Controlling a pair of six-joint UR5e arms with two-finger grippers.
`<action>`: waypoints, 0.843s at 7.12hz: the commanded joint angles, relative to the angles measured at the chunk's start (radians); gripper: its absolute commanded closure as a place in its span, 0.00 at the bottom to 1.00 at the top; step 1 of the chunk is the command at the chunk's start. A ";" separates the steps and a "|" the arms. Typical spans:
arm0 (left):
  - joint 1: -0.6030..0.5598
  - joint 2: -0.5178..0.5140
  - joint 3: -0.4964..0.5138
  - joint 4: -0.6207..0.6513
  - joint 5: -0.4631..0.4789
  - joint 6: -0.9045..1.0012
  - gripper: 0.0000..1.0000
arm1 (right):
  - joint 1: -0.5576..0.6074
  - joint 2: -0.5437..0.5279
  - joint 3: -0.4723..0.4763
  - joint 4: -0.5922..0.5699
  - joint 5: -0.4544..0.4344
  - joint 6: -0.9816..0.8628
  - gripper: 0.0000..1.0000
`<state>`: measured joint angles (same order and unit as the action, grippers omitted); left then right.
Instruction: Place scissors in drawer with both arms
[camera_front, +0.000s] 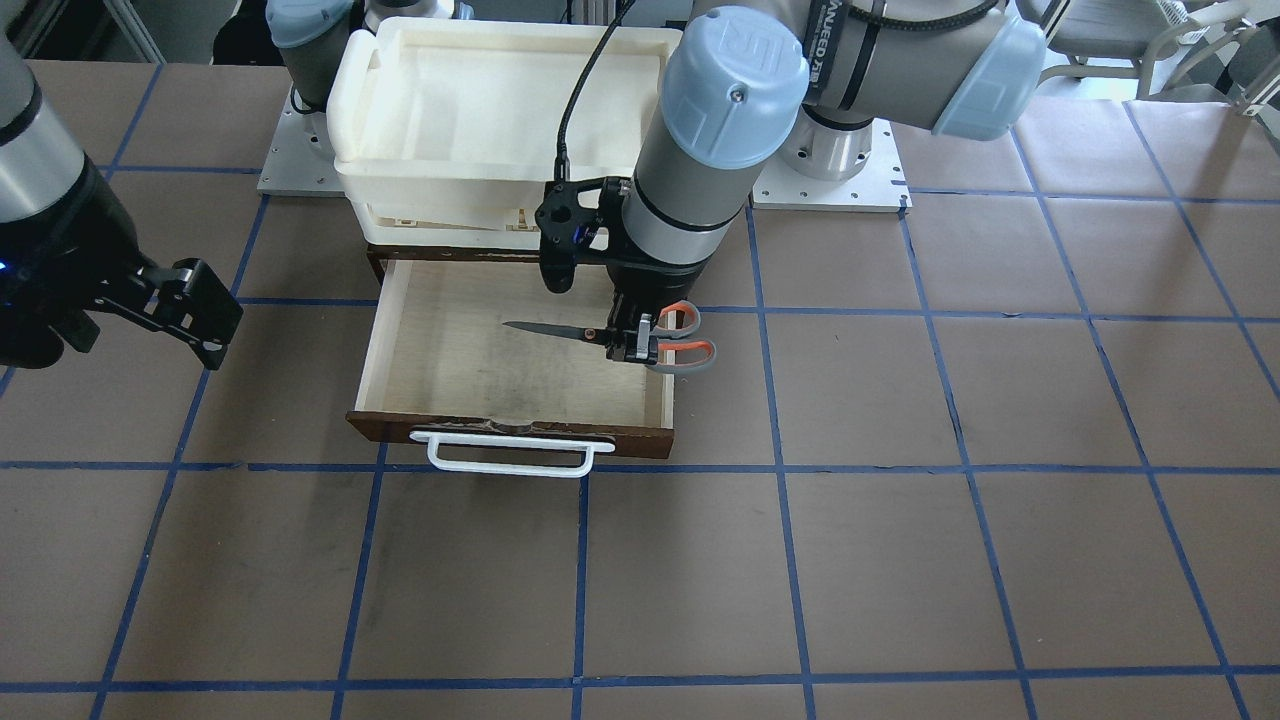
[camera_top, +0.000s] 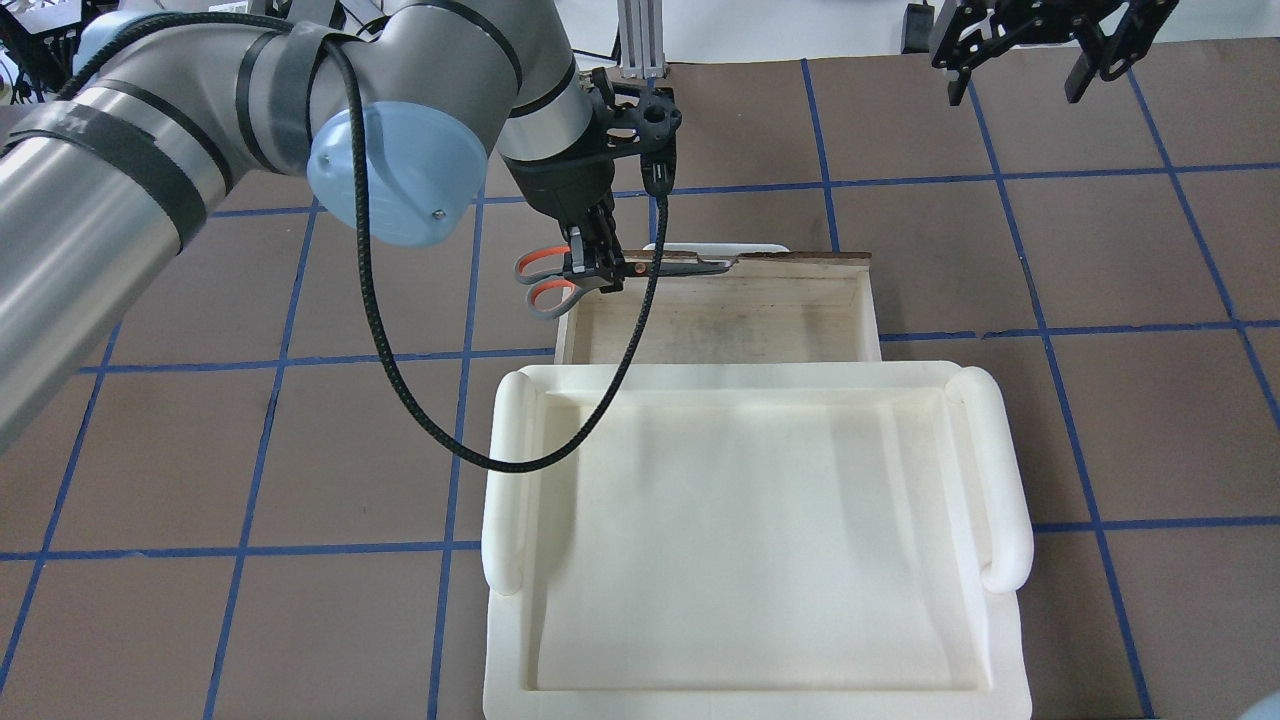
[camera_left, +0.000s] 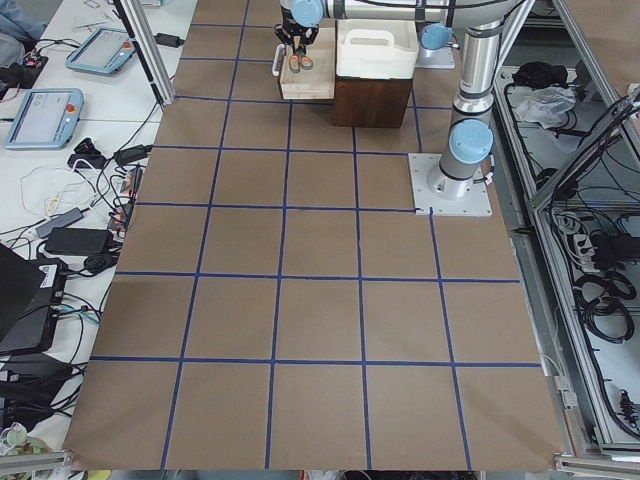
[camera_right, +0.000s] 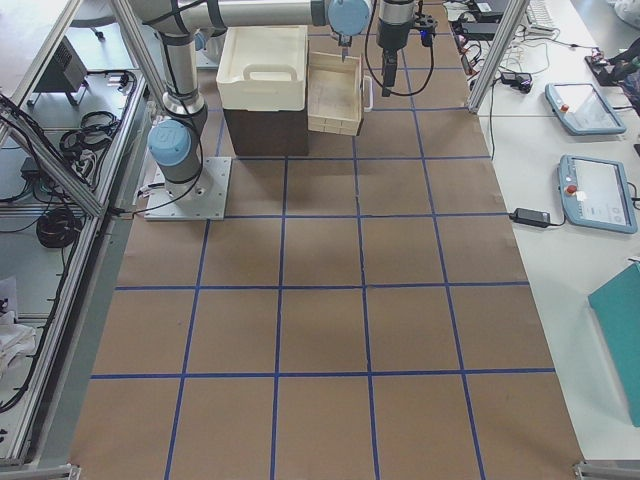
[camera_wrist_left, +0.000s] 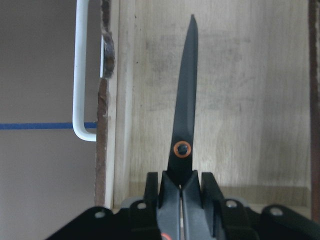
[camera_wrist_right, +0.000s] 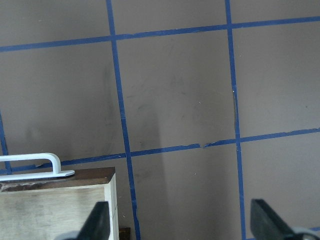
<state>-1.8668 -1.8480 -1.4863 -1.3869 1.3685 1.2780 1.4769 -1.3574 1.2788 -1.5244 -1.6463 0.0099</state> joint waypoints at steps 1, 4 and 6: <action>-0.058 -0.048 0.003 0.040 -0.014 -0.061 1.00 | -0.018 -0.011 0.014 0.004 0.005 -0.028 0.00; -0.084 -0.071 -0.018 0.037 -0.006 -0.062 1.00 | -0.017 -0.072 0.084 0.006 0.063 -0.176 0.00; -0.094 -0.074 -0.043 0.046 -0.002 -0.063 1.00 | -0.017 -0.094 0.106 -0.002 0.063 -0.191 0.00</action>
<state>-1.9559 -1.9193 -1.5185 -1.3433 1.3642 1.2157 1.4604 -1.4401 1.3729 -1.5228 -1.5841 -0.1675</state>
